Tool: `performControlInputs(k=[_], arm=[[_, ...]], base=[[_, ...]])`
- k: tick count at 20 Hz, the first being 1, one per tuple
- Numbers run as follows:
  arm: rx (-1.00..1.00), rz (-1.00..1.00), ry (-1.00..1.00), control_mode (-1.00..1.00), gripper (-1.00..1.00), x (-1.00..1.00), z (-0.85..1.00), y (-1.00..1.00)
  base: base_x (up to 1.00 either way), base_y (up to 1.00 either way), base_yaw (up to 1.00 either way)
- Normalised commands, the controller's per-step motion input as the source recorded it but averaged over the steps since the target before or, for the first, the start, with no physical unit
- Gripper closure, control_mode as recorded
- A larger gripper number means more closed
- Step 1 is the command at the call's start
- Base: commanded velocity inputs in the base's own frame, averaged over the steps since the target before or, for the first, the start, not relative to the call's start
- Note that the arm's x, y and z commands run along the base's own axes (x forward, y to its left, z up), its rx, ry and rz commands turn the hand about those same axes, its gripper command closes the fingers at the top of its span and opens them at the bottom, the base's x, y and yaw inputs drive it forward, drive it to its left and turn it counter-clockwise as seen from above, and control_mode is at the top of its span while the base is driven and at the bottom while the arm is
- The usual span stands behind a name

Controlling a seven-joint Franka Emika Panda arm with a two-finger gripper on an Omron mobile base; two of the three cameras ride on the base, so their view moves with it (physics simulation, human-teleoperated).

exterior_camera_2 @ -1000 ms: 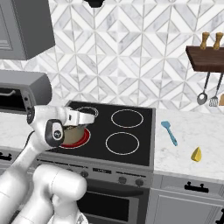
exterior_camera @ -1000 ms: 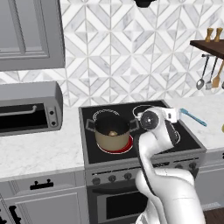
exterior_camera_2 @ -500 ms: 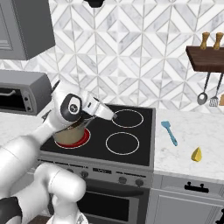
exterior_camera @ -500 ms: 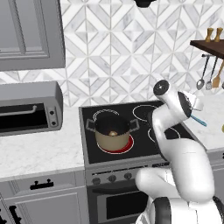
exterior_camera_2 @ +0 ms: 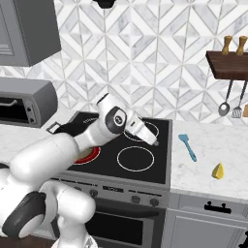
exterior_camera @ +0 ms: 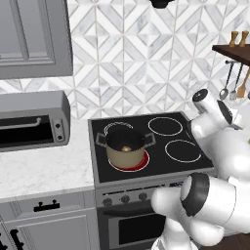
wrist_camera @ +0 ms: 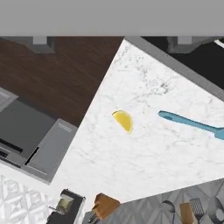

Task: Put the lemon wedge and mushroom in the pot. Retrieve the spatula and lightly stir the vegetables in the pot.

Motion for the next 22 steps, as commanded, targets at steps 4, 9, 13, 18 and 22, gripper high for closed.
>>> performControlInputs(k=[4, 9, 13, 18, 22], arm=[[0.04, -0.06, 0.03, -1.0, -1.0, -0.08, -0.52, -1.0], [0.13, -0.01, 0.04, -1.0, -1.0, -0.16, -0.12, -0.99], [0.13, 0.04, 0.07, -1.0, -1.0, 0.0, -0.35, -0.93], [0.07, 0.1, 0.01, -1.0, -1.0, 0.01, -0.43, -0.4], [0.03, 0.14, 0.0, -1.0, -1.0, 0.02, -0.21, 0.0]], base=[[0.0, 0.0, 0.0], [0.0, 0.0, 0.0], [0.0, 0.0, 0.0], [0.0, 0.0, 0.0], [0.0, 0.0, 0.0]])
